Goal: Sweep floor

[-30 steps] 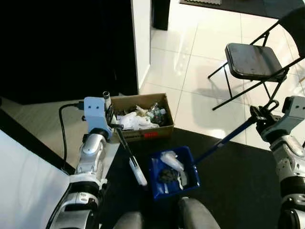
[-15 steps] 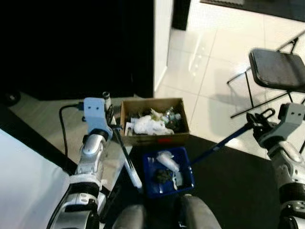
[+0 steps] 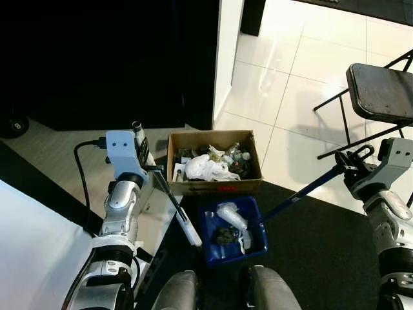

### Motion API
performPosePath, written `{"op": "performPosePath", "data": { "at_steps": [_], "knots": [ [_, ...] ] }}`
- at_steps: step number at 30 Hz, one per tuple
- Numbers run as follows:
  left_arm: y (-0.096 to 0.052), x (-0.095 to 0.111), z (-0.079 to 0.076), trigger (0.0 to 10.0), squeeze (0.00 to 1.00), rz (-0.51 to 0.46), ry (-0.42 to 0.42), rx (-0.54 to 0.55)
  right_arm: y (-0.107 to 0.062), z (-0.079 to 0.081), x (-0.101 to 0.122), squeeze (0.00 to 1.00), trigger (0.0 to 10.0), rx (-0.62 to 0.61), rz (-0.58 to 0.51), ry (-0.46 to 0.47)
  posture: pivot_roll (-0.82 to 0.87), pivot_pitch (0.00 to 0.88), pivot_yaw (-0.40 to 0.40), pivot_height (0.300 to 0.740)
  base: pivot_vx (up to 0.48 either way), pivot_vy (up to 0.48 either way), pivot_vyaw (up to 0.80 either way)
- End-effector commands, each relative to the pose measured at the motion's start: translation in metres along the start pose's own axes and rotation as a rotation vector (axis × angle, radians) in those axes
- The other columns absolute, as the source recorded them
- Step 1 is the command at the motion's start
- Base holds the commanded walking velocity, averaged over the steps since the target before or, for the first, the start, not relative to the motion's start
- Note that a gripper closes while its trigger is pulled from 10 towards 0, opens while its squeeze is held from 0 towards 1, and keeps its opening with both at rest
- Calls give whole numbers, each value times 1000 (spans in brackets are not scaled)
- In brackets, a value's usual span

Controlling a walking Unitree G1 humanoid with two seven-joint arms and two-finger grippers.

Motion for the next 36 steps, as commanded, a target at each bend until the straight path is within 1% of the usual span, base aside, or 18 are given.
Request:
{"op": "performPosePath", "data": {
  "at_steps": [1, 4, 6, 9, 10, 15, 19, 20, 21, 23, 27, 28, 29, 31, 33, 34, 36],
  "knots": [
    [3, 5, -6, 10000, 0, -22, -1, -16, -1, -5, 11, 0, 10000, -9, -32, -11, -29, 18, -24, 740, 0, -480, 0],
    [4, 4, -7, 10000, 0, -19, -11, -16, -1, -7, 14, 0, 10000, -12, -36, -15, -30, 18, -23, 740, 0, -480, 0],
    [4, 4, -5, 10000, 0, -18, -37, 3, -1, -10, 17, 0, 10000, -15, -38, -18, -32, 20, -22, 740, 0, 0, 0],
    [5, 4, -4, 10000, 0, -18, -49, 11, 0, -13, 22, 0, 10000, -20, -45, -22, -35, 22, -20, 740, 0, 0, 0],
    [5, 4, -4, 10000, 0, -16, -47, 11, 0, -16, 26, 0, 10000, -26, -52, -26, -36, 24, -20, 740, 0, 0, 0],
    [5, 4, -4, 10000, 0, -16, -45, 13, -1, -20, 28, 0, 10000, -35, -56, -30, -36, 25, -20, 740, 0, 0, 0],
    [5, 3, -3, 10000, 0, -14, -45, 15, -4, -24, 26, 0, 10000, -48, -46, -38, -37, 25, -19, 740, 0, 0, 0],
    [5, 3, -2, 10000, 0, -13, -42, 16, -8, -31, 24, 0, 10000, -60, -24, -65, -35, 24, -17, 740, 0, 0, 0],
    [5, 3, -2, 10000, 0, -13, -42, 16, -8, -31, 24, 0, 10000, -60, -24, -65, -35, 24, -17, 740, 0, 0, 0],
    [5, 3, -2, 10000, 0, -13, -38, 15, -13, -43, 24, 0, 10000, -79, -14, -74, -36, 24, -16, 740, 0, 0, 0],
    [5, 3, -1, 10000, 0, -12, -24, 9, -31, -88, 40, 0, 10000, -160, -18, -97, -44, 19, -12, 740, 0, 0, 0],
    [5, 3, 0, 10000, 0, -11, -23, 9, -34, -95, 44, 0, 10000, -173, -21, -99, -44, 19, -11, 740, 0, 0, 0],
    [5, 3, 0, 10000, 0, -11, -23, 9, -34, -95, 44, 0, 10000, -173, -21, -99, -44, 19, -11, 740, 0, 0, 0],
    [5, 3, 1, 10000, 0, -10, -22, 8, -41, -114, 60, 0, 10000, -215, -51, -69, -48, 17, -10, 740, 0, 0, 0],
    [6, 3, 2, 10000, 0, -10, -21, 8, -46, -127, 73, 0, 10000, -244, -83, -45, -48, 15, -10, 740, 0, 0, 0],
    [6, 3, 3, 10000, 0, -10, -19, 8, -47, -130, 78, 0, 10000, -253, -98, -40, -48, 15, -10, 740, 0, 0, 0],
    [6, 3, 3, 10000, 0, -11, -19, 7, -47, -132, 81, 0, 10000, -258, -106, -38, -48, 15, -10, 740, 0, 0, 0]
  ]
}}
Point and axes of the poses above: a point about 5 cm out from each wrist's last joint towards the gripper, its own y axis pointing out of the wrist towards the gripper, its own x axis along the axis of the wrist's last joint, z = x × y, the point moved 6 cm from there along y, pointing out of the wrist towards the gripper, and after that the axes turned 9 degrees about -y, right-handed, at the moved point
